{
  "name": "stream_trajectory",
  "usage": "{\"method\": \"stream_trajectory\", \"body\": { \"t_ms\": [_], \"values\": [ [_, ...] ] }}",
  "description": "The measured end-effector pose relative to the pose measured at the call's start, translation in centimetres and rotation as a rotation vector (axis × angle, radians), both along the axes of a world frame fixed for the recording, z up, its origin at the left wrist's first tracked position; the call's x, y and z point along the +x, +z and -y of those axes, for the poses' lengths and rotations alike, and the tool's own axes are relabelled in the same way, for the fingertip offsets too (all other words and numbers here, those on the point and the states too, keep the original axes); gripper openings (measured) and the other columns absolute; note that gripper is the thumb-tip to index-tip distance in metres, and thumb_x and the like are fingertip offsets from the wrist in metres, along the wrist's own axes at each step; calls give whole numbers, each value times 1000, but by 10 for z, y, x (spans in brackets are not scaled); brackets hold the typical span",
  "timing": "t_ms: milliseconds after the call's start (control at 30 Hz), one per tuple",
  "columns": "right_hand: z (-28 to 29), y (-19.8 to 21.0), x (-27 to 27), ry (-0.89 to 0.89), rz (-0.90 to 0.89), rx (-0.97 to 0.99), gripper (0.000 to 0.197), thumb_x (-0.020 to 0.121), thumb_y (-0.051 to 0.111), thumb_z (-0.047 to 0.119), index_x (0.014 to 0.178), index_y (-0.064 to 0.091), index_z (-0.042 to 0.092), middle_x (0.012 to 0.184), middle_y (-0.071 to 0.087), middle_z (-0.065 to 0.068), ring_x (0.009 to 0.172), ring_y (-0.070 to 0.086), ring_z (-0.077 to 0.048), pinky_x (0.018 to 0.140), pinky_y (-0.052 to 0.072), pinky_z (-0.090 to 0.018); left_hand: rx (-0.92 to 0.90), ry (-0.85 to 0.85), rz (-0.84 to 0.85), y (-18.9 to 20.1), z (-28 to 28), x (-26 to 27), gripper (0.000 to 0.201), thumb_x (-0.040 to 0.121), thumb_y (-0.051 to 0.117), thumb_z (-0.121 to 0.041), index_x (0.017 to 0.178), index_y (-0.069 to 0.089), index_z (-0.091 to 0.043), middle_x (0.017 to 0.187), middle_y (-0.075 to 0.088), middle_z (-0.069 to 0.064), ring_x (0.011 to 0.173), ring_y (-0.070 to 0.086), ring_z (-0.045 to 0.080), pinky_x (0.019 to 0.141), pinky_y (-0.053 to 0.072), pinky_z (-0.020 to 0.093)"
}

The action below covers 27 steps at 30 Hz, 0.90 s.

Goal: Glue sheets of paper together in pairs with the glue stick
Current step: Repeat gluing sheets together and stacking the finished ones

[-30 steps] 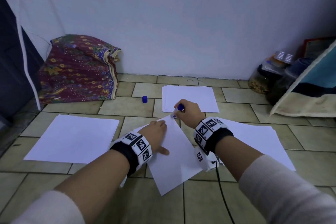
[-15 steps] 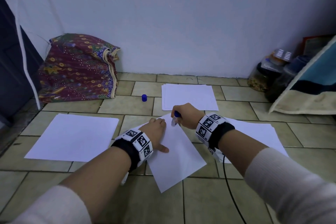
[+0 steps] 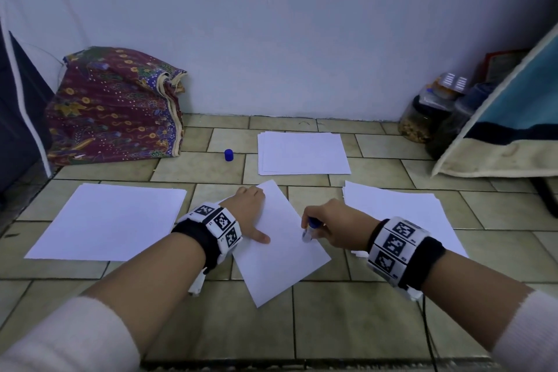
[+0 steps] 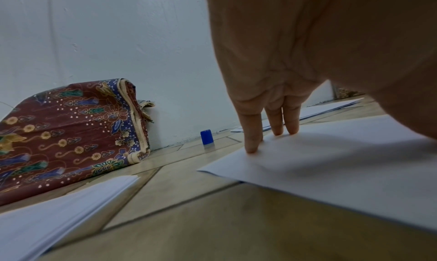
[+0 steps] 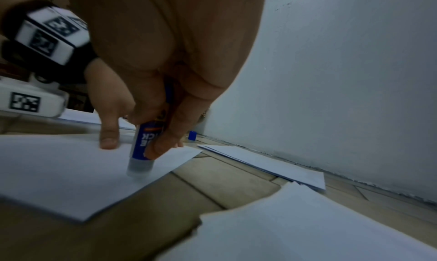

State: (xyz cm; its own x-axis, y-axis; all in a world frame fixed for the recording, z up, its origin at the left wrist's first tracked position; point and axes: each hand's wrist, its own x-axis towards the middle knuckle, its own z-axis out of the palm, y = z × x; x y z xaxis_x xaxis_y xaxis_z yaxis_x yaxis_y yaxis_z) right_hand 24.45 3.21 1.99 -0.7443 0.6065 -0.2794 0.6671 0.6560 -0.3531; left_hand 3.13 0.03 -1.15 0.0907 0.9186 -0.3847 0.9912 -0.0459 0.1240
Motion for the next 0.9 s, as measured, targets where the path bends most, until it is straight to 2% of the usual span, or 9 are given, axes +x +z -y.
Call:
{"method": "stream_trajectory", "body": {
  "t_ms": [100, 167, 267, 400, 500, 600, 700, 800, 900],
  "values": [
    [7, 0, 15, 42, 3, -2, 20, 94, 55, 11, 113, 59, 10, 80, 53, 10, 69, 45, -8, 56, 35, -10, -10, 12, 20, -1, 0, -2, 102, 76, 71, -55, 148, 18, -7, 154, 18, 5, 141, 18, 22, 114, 26, 36],
    [9, 2, 22, 71, 17, -5, 20, 92, 56, 8, 112, 60, 10, 82, 60, 12, 70, 49, -5, 59, 37, -8, -6, 19, 14, -1, 0, -2, 102, 75, 71, -57, 148, 19, -9, 153, 20, 3, 140, 20, 21, 112, 29, 37],
    [7, 9, 28, 84, 80, -30, 20, 89, 59, 11, 109, 62, 13, 95, 66, 0, 79, 54, -12, 70, 44, -18, 15, 50, -91, 1, 1, 1, 100, 67, 73, -64, 140, 30, -10, 143, 31, 3, 132, 29, 20, 103, 39, 38],
    [-13, 25, 27, -10, 41, -64, 15, 85, 63, 15, 100, 65, 12, 87, 65, 1, 75, 56, -11, 73, 48, -24, 95, 84, -269, 9, 5, 9, 99, 61, 70, -73, 129, 38, -8, 130, 31, 6, 125, 29, 23, 96, 37, 36],
    [-30, 30, 22, -241, -243, -163, 14, 84, 67, 9, 97, 62, 11, 81, 68, -6, 63, 63, -9, 70, 55, -25, 179, -109, -93, 4, 6, 15, 76, 74, 75, -45, 130, 36, -14, 141, 23, 4, 128, 28, 23, 99, 39, 35],
    [-41, 24, 11, -348, -360, -187, 11, 86, 66, 8, 96, 59, 9, 80, 69, -9, 62, 67, -11, 67, 57, -21, 58, -391, -35, 2, 6, 22, 63, 88, 59, -10, 143, 32, -25, 155, 17, -5, 139, 24, 21, 106, 37, 38],
    [-49, 14, 0, -381, -372, -152, 7, 88, 63, 9, 94, 59, 10, 83, 67, -7, 64, 66, -10, 64, 55, -16, 8, -374, -111, 5, 6, 20, 59, 97, 49, -24, 150, 23, -29, 157, 18, -4, 140, 24, 19, 102, 40, 39],
    [-54, 6, -11, -445, -419, -132, 6, 89, 62, 10, 94, 58, 10, 83, 66, -7, 63, 65, -8, 63, 54, -15, 39, -277, -150, 10, 5, 11, 62, 93, 53, -43, 146, 31, -21, 146, 30, 4, 132, 32, 21, 95, 44, 39],
    [-57, 1, -24, -468, -448, -121, 7, 89, 62, 9, 95, 57, 10, 89, 68, -12, 66, 65, -13, 68, 55, -20, 66, -180, -127, 9, 4, 5, 67, 89, 57, -49, 140, 35, -11, 142, 32, 6, 130, 34, 21, 96, 44, 38]
  ]
}}
